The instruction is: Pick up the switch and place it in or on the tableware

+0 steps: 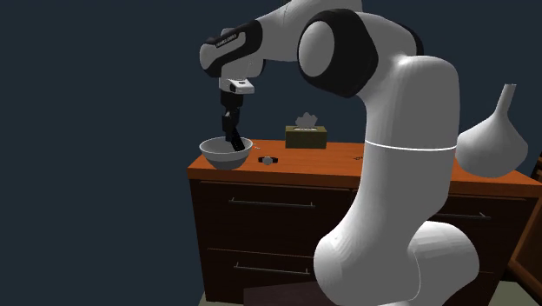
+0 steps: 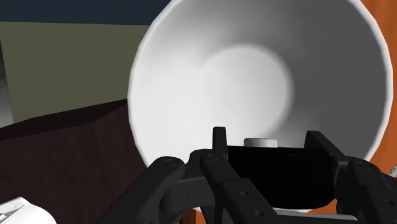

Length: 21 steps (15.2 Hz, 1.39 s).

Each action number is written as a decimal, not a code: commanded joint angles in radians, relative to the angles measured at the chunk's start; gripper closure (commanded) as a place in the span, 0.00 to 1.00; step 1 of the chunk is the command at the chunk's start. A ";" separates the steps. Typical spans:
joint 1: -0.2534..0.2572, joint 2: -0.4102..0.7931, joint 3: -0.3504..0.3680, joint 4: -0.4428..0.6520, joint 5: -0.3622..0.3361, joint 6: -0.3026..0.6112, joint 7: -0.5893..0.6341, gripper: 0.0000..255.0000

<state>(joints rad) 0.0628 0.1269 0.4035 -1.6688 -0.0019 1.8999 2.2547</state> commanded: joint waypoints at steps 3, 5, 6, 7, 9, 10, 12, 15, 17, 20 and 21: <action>-0.002 0.007 -0.002 -0.006 -0.002 -0.011 0.001 1.00; -0.005 0.005 -0.004 -0.020 -0.001 0.001 -0.004 0.00; -0.004 0.008 -0.003 -0.014 -0.002 -0.002 -0.003 0.00; -0.004 0.009 -0.004 -0.012 -0.003 -0.003 -0.003 0.00; -0.002 0.007 -0.002 -0.006 -0.002 -0.011 0.001 0.00; -0.003 0.003 -0.002 0.022 0.000 -0.043 0.000 0.00; -0.003 -0.001 -0.002 0.085 0.001 -0.109 -0.001 0.00; -0.003 -0.001 -0.002 0.111 0.001 -0.135 -0.001 0.00; -0.003 -0.001 -0.002 0.111 0.001 -0.136 -0.001 0.00; -0.003 -0.001 -0.002 0.111 0.001 -0.136 -0.001 0.00; -0.003 -0.001 -0.002 0.111 0.001 -0.136 -0.001 0.00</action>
